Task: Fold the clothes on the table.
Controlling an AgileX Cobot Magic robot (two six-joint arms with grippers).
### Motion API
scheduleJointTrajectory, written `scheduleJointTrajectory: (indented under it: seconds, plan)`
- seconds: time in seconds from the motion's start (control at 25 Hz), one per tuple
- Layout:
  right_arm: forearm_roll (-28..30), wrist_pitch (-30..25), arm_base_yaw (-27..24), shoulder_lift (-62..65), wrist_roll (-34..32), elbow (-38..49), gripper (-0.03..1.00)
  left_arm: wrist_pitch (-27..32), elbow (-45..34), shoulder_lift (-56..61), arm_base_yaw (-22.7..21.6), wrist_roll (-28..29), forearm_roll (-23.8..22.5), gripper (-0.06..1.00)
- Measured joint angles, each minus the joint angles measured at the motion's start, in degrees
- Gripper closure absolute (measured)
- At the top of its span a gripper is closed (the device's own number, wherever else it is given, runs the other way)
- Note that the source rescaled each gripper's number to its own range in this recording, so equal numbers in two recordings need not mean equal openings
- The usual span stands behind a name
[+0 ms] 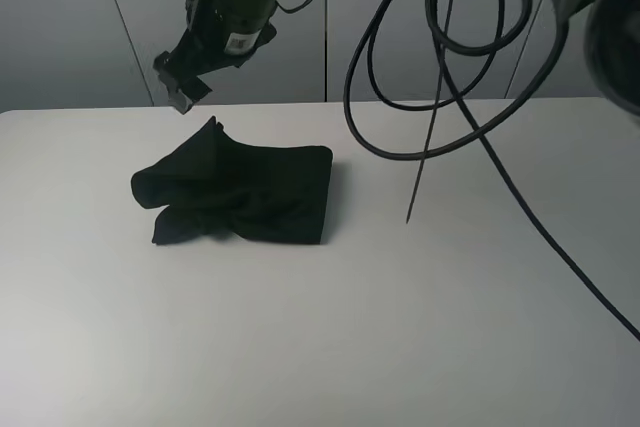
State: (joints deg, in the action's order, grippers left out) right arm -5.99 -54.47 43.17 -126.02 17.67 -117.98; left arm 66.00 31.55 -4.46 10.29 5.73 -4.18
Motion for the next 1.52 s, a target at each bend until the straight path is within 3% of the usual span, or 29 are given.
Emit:
scheduleJointTrajectory:
  seconds: [0.28,0.44,0.68,0.88,1.04,1.16,1.36,1.52]
  plan:
    - [4.39,-9.97,-4.25,7.72,-3.09,0.00,-0.03,-3.25,-1.97,4.24,0.00,-1.16,0.95,-0.05]
    - [5.99,-11.68,-4.25,12.09,-4.57,4.42,-0.03,-3.45,-1.97,4.46,0.00,-2.42,2.02,-0.05]
    - [11.94,-8.75,-4.25,25.54,-9.49,24.94,-0.03,-3.55,-2.08,4.46,0.00,-2.74,2.26,-0.05]
    - [15.85,-7.04,-4.25,44.50,-13.86,45.12,-0.03,-3.55,-2.08,4.46,0.00,-2.78,2.30,-0.05]
    - [12.92,-8.35,-4.25,58.66,-13.55,56.75,-0.03,-3.55,-2.08,4.46,0.00,-2.78,2.40,-0.05]
    - [7.41,-10.13,-4.25,68.25,-11.44,63.89,-0.03,-3.55,-2.08,4.46,0.00,-2.78,2.40,-0.05]
    - [-0.66,-13.33,-4.25,84.22,-8.51,72.86,-0.03,-3.55,-2.08,4.46,0.00,-2.87,2.40,-0.05]
    - [-3.24,-13.09,-4.25,95.41,-8.25,78.55,-0.03,-3.55,-2.08,4.46,0.00,-2.87,2.40,-0.05]
